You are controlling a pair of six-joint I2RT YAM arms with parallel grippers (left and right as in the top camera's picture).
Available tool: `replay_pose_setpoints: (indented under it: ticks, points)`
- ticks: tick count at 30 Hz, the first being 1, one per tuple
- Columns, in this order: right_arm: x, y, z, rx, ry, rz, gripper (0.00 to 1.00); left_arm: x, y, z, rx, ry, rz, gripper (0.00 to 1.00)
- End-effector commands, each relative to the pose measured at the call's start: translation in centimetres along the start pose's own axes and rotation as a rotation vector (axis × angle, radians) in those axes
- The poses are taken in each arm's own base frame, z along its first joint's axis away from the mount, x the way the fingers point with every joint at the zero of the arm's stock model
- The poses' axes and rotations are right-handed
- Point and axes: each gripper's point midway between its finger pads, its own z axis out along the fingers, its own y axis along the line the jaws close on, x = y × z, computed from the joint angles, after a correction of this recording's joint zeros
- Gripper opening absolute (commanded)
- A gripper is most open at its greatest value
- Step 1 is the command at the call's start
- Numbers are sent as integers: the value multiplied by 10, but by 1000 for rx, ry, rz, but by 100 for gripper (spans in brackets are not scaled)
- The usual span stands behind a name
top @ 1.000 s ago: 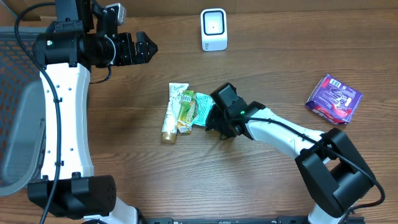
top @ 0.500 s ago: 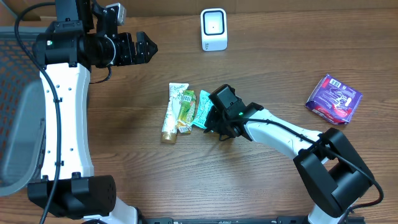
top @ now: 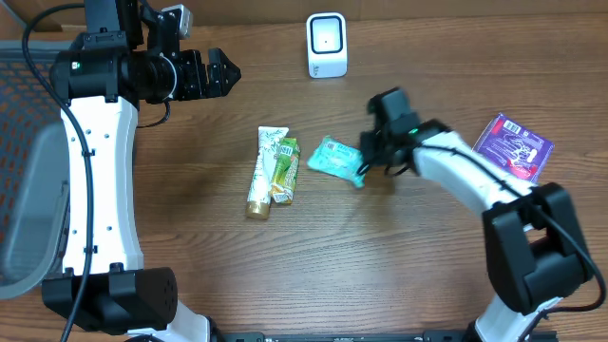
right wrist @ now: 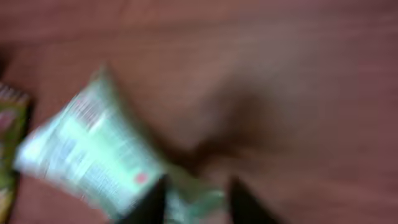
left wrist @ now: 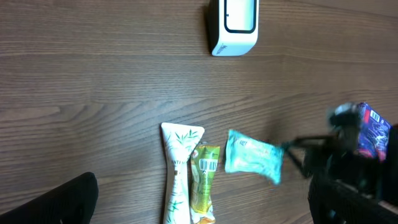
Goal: Scan the item barcode
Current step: 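Lift the mint-green packet with the right gripper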
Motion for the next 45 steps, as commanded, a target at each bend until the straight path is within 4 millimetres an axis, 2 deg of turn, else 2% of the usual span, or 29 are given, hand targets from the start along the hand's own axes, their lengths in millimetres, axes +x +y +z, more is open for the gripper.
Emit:
replay_pose_setpoints:
  ticks: [1, 4, 8, 14, 16, 18, 24, 32, 35, 40, 43, 45]
  points:
    - [-42, -19, -18, 5, -78, 3, 88, 0, -2, 2, 1, 3, -2, 99]
    - [-53, -13, -35, -131, -35, 196, 90, 0, -2, 2, 1, 3, -2, 100]
    - [-40, -2, -46, -304, 91, 359, 90, 0, -1, 2, 1, 3, -2, 100]
    - [-5, -5, -27, -307, 171, 230, 88, 0, -2, 2, 1, 3, -2, 100]
    - [5, 2, -19, -369, 204, 153, 88, 0, -2, 2, 1, 3, -2, 100]
    - [11, 12, -13, -454, 223, 89, 88, 0, -2, 2, 1, 3, -2, 100]
    - [23, 15, 14, -515, 266, 72, 86, 0, -2, 2, 1, 3, -2, 100]
    - [39, 28, 38, -603, 322, 79, 76, 0, -2, 2, 1, 3, -2, 99]
    - [48, 35, 43, -614, 354, 86, 65, 0, -2, 2, 1, 3, -2, 100]
    - [58, 41, 49, -603, 393, 101, 28, 0, -2, 2, 1, 3, -2, 100]
    - [59, 36, 54, -555, 404, 145, 5, 0, -2, 2, 1, 3, -2, 99]
    - [56, 35, 53, -561, 405, 176, 4, 0, -2, 2, 1, 3, -2, 100]
